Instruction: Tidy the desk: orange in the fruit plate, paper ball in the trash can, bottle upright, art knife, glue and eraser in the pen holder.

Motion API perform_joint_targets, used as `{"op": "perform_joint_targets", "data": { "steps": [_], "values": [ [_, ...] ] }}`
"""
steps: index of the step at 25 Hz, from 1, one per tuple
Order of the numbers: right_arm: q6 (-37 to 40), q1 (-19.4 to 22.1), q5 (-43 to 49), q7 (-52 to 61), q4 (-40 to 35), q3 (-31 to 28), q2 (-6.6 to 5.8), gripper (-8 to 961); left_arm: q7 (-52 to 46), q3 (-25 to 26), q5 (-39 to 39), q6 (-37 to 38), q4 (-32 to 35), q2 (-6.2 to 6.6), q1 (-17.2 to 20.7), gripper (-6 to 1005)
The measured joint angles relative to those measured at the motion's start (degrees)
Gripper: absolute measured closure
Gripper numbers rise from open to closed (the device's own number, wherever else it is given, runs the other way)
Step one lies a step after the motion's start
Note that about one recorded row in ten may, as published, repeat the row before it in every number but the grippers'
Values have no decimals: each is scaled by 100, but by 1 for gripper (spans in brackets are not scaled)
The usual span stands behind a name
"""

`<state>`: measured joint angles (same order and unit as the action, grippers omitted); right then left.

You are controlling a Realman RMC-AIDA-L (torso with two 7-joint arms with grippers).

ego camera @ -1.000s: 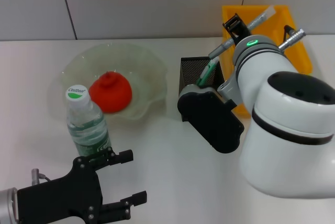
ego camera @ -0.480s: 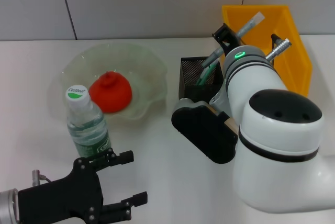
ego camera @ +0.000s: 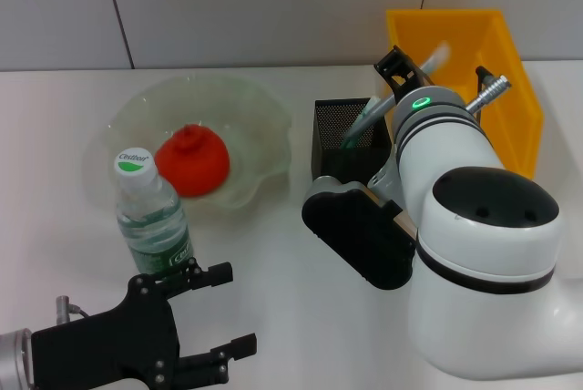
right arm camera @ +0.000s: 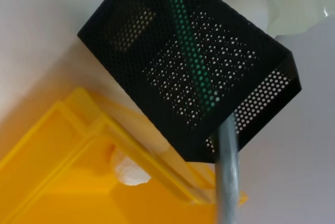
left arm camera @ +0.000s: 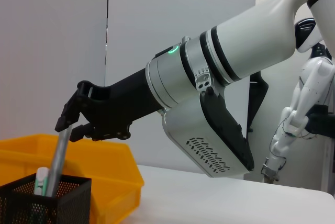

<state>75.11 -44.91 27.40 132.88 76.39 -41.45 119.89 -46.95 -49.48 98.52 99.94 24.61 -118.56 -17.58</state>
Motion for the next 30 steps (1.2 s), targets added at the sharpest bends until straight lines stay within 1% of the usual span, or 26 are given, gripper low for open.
{"op": "perform_joint_targets", "data": {
  "steps": [2, 7, 10, 13, 17, 20, 23, 26, 27, 28, 29, 30],
  "values": [
    [13, 3, 4, 31, 7, 3, 0, 812, -3, 0, 0, 0, 0, 0, 0, 197],
    [18, -17, 8, 123, 86, -14, 0, 607, -5, 0, 0, 1, 0, 0, 0, 197],
    [22, -16, -73, 181, 297, -176, -1, 571, -6, 1, 0, 14, 0, 1, 0, 197],
    [28, 78, -380, 213, 964, -644, -7, 546, -5, 0, 1, 22, 0, 4, 0, 197],
    [3, 426, -827, 183, 2042, -1498, -40, 542, -3, 0, 1, 31, 2, 12, 0, 197],
    [-191, 789, -1356, 182, 2692, -2307, -40, 539, 6, 0, 1, 33, 12, 17, 0, 197],
    [-424, 1205, -2250, 210, 3275, -3291, -38, 536, 16, 0, 0, 34, 22, 18, 0, 197],
    [-714, 1729, -3831, 71, 3667, -4581, -54, 533, 17, 0, 0, 35, 25, 20, 0, 197],
    [-791, 1900, -4577, -61, 3708, -5096, -58, 532, 18, 0, 0, 35, 26, 23, 0, 197],
    [-810, 2076, -5456, -316, 3644, -5665, -61, 531, 18, 0, 0, 35, 27, 23, 0, 197],
    [-684, 2358, -7152, -943, 3294, -6687, -69, 530, 18, 0, 0, 35, 28, 24, -1, 197],
    [-684, 2358, -7152, -943, 3294, -6687, -69, 529, 17, 0, 0, 35, 29, 25, 0, 197]
  ]
}}
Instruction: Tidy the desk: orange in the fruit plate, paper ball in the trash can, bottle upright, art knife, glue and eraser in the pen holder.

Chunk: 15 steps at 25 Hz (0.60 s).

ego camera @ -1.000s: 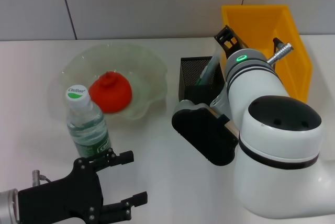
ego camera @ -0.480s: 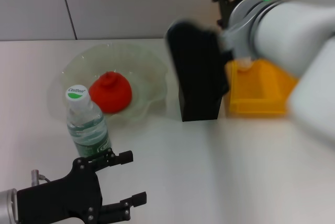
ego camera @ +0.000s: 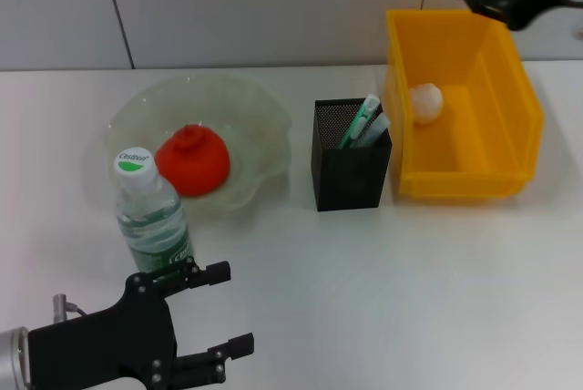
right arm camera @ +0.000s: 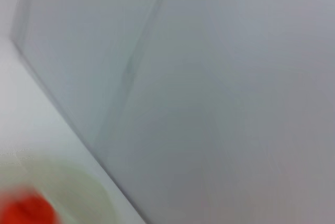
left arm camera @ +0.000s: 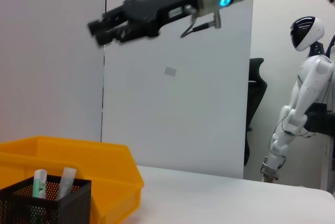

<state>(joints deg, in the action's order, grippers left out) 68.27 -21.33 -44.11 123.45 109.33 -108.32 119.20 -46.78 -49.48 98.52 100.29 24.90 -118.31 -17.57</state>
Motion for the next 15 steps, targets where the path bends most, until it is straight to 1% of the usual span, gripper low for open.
{"op": "perform_joint_targets", "data": {
  "steps": [2, 3, 4, 5, 7, 9, 10, 12, 15],
  "values": [
    [477, 165, -1923, -873, -814, -1068, -7, 527, -2, 0, 1, -7, -7, 5, 0, 197],
    [785, 192, -2617, -1233, -1193, -1435, -8, 526, -4, 0, -1, -12, -8, 6, 0, 197],
    [1548, 192, -3810, -2010, -2157, -2155, -11, 525, -9, 0, 0, -23, -8, 9, 1, 197],
    [1548, 192, -3810, -2010, -2157, -2155, -11, 524, -14, -1, 1, -25, -9, 10, 3, 197],
    [2271, 155, -4501, -2710, -3075, -2588, -20, 522, -21, 0, 1, -26, -11, 10, 5, 197],
    [2798, 136, -4782, -3382, -3925, -2779, -27, 520, -24, 0, 0, -25, -16, 10, 0, 197],
    [2988, 135, -4789, -3722, -4284, -2785, -26, 519, -27, 0, 4, -24, -17, 11, 0, 197],
    [3167, 142, -4508, -4387, -4879, -2687, -18, 517, -36, 0, 16, -25, -18, 11, -3, 197],
    [3268, 129, -4019, -5137, -5698, -2405, -12, 414, -42, 0, 34, -19, -17, 10, -2, 197]
  ]
}}
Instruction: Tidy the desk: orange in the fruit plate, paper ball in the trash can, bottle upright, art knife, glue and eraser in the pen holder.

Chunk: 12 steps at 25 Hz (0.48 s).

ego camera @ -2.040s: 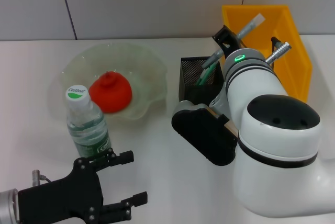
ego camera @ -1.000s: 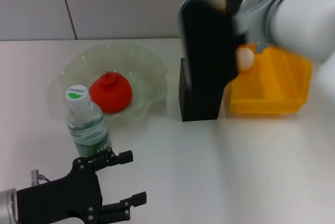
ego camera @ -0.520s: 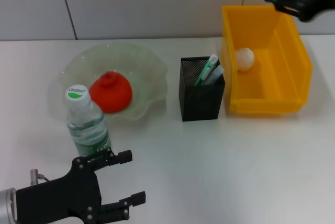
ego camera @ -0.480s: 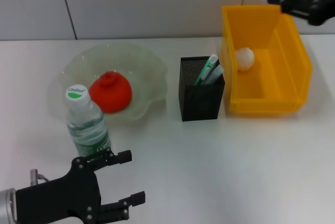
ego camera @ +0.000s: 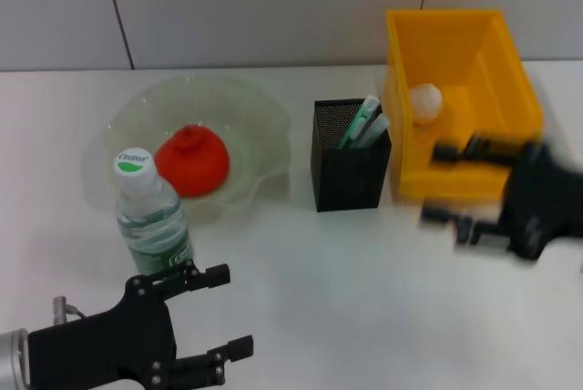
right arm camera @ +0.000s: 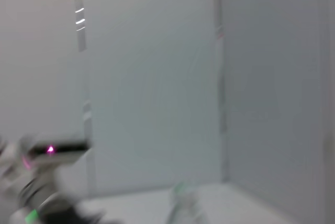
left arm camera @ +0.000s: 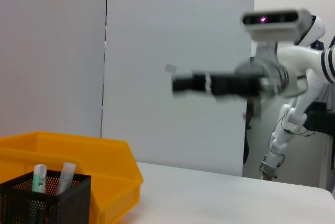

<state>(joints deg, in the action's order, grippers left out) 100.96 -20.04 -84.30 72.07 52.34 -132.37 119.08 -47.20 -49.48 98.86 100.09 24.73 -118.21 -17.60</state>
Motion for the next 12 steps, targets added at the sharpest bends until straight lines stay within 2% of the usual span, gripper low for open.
{"op": "perform_joint_targets", "data": {
  "steps": [3, 5, 12],
  "values": [
    [-38, -21, 251, -734, -793, 251, 7, 311, 0, 0, 1, 5, -2, 0, 2, 197],
    [-133, -31, 323, -1197, -1262, 371, 15, 280, 0, 0, -1, 4, -7, 0, 7, 197],
    [-489, -179, 424, -1720, -2130, 484, 24, 173, 36, 0, 1, -16, -12, -9, 7, 197]
  ]
}}
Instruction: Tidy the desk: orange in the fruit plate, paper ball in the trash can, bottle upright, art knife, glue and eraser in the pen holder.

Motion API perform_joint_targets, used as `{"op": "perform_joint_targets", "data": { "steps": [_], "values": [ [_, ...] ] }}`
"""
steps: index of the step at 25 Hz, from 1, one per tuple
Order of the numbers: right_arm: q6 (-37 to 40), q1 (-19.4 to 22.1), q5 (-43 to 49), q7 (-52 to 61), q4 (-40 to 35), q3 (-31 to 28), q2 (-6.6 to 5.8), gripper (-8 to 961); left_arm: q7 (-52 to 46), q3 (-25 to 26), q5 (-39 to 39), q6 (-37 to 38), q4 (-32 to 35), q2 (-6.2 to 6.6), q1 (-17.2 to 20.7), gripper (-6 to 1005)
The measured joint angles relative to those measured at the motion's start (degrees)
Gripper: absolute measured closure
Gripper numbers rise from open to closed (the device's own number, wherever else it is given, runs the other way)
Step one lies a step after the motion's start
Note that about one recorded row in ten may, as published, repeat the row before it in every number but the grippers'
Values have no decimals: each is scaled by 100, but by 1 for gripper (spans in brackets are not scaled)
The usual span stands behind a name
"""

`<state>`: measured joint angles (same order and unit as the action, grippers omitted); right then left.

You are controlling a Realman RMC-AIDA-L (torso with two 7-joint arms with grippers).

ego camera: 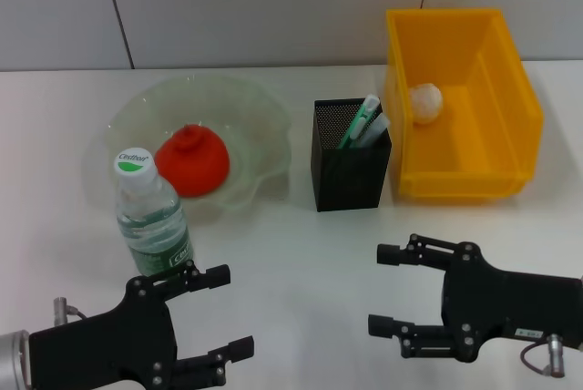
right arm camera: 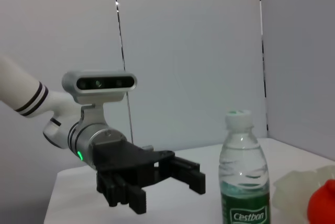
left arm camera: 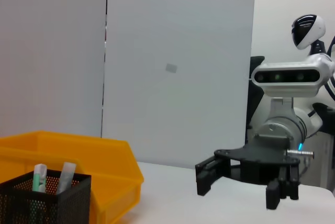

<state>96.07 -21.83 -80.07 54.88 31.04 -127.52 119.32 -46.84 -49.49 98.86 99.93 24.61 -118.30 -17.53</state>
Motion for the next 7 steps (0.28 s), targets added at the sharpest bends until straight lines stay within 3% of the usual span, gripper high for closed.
{"op": "perform_joint_targets", "data": {
  "steps": [7],
  "values": [
    [-55, -22, 44, -68, -148, 5, 4, 158, 3, -1, 1, -4, 0, 0, -5, 197]
  ]
}}
